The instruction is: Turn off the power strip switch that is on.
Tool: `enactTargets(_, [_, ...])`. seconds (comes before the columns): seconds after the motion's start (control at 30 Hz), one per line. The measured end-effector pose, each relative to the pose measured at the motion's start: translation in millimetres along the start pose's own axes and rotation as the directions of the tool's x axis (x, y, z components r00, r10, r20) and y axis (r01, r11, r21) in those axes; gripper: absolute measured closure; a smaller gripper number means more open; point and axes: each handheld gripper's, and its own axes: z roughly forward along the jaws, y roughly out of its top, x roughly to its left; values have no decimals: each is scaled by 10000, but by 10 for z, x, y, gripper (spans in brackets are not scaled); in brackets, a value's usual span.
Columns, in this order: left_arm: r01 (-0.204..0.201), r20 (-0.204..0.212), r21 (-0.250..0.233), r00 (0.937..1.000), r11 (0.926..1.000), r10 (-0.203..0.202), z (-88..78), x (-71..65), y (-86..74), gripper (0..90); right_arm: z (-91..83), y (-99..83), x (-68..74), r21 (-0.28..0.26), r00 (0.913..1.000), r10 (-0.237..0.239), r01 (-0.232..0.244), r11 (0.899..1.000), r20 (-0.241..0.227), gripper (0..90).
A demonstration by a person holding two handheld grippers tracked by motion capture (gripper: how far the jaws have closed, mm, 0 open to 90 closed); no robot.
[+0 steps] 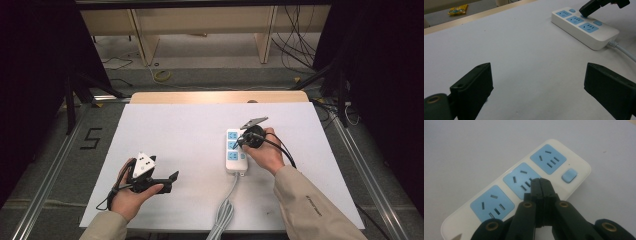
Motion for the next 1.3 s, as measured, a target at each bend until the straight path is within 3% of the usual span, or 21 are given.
enactTargets(0.23, [51, -10, -31, 10000, 10000, -51, 6, 0, -1, 78, -22, 19, 14, -412, 10000, 12, -8, 9991, 90, 874])
enactTargets(0.67, [44, -8, -27, 10000, 10000, -44, 7, -2, 0, 78, -110, 18, -36, -691, 9999, 125, -119, 9975, 82, 809])
enactTargets(1.3, [22, -25, 14, 10000, 10000, -22, 4, 0, -1, 78, -390, -30, -29, -1463, 9997, 130, -160, 9891, -211, 578])
